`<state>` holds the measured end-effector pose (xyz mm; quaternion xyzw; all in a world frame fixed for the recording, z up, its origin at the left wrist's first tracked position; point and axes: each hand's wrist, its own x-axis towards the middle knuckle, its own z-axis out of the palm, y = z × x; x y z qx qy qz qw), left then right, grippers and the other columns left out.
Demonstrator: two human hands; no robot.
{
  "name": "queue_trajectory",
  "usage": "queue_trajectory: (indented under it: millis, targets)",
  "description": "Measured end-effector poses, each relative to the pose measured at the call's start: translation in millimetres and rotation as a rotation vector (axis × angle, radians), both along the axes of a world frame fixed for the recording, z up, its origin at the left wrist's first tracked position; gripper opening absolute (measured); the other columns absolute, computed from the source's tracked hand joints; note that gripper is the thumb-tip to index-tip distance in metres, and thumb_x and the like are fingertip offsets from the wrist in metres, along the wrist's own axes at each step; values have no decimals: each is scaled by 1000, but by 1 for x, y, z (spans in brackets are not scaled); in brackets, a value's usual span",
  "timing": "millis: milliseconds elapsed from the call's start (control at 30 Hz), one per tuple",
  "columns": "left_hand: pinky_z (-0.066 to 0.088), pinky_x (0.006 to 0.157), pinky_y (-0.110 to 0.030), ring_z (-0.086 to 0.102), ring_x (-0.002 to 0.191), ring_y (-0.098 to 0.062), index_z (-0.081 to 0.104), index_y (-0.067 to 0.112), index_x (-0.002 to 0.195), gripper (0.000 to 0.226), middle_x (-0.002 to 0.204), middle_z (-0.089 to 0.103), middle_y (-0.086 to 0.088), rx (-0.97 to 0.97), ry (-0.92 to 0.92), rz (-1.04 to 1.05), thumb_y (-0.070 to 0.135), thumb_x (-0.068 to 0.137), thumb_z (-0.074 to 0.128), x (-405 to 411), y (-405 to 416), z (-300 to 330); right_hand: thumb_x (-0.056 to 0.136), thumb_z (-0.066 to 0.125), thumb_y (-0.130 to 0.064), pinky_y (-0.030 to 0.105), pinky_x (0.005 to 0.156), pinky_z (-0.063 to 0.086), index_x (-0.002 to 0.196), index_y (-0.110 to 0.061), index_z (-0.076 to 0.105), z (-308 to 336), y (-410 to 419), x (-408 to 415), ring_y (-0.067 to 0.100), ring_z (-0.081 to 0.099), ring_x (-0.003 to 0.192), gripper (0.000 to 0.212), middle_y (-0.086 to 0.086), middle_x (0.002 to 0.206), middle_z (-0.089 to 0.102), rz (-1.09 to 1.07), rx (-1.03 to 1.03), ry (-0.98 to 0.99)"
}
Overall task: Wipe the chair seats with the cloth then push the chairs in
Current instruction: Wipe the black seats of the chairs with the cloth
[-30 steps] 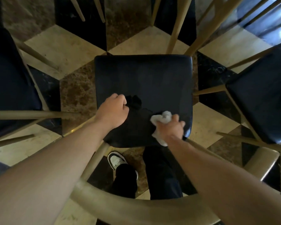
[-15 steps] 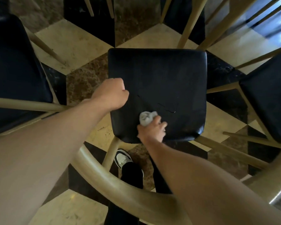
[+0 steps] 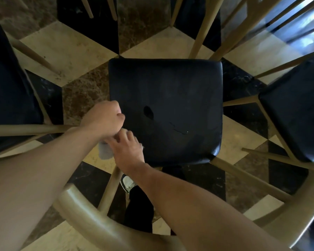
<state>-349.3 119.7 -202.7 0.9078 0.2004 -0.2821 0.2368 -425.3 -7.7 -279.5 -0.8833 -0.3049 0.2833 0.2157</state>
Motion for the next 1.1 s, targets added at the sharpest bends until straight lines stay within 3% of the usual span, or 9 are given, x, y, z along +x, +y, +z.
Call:
queue_trajectory:
  millis: [100,167,300,467,667,833,967,1100]
  targets:
    - [52,76,-40,60,87,-17,62,22,98,11,97,62,1,-4,-19,8,29,98,53,2,0,-6,64,81,-8,56,96,45,129,-20,54,-10,20,19,42,46,114,71,17,128,51,143,64,-215]
    - [49,72,-37,59,86,-17,62,21,97,10,94,62,1,-5,-29,8,27,97,53,3,0,-8,70,80,-15,55,107,39,132,-17,60,-13,23,36,40,45,123,65,16,135,54,231,-45,-279]
    - [51,69,-38,60,80,-17,63,19,93,12,89,63,1,-5,-16,-3,25,97,53,4,-3,-8,82,74,-26,54,117,25,133,-33,60,-10,-8,58,36,35,138,54,3,147,47,466,-180,-341]
    - [55,78,-46,59,82,-18,61,23,90,11,93,61,2,-29,41,-11,26,97,53,7,-8,-7,90,66,-23,49,123,15,137,-31,57,-6,-63,81,33,34,140,49,1,152,41,473,-227,-314]
    - [51,72,-38,58,82,-15,60,20,94,12,95,60,2,-63,43,-60,25,99,51,15,-18,-9,87,70,-14,49,121,26,129,-28,66,-1,-137,130,34,41,137,44,2,147,49,513,-256,-237]
    - [55,76,-41,59,85,-16,61,19,96,12,97,60,3,-75,57,-74,24,100,51,22,-40,-10,78,79,-13,46,116,37,117,-28,73,4,-189,162,35,48,131,42,3,139,56,505,-297,-228]
    - [46,65,-30,57,82,-12,61,20,95,11,96,58,4,-66,63,-76,25,99,52,27,-63,-15,74,81,-11,46,112,39,111,-28,75,10,-228,181,36,50,129,41,5,136,58,460,-325,-222]
    - [55,75,-40,60,84,-16,62,18,95,13,98,59,2,-84,79,-74,23,99,51,35,-86,-16,73,81,-14,47,108,43,114,-33,72,17,-265,199,36,44,133,46,4,139,52,403,-429,-193]
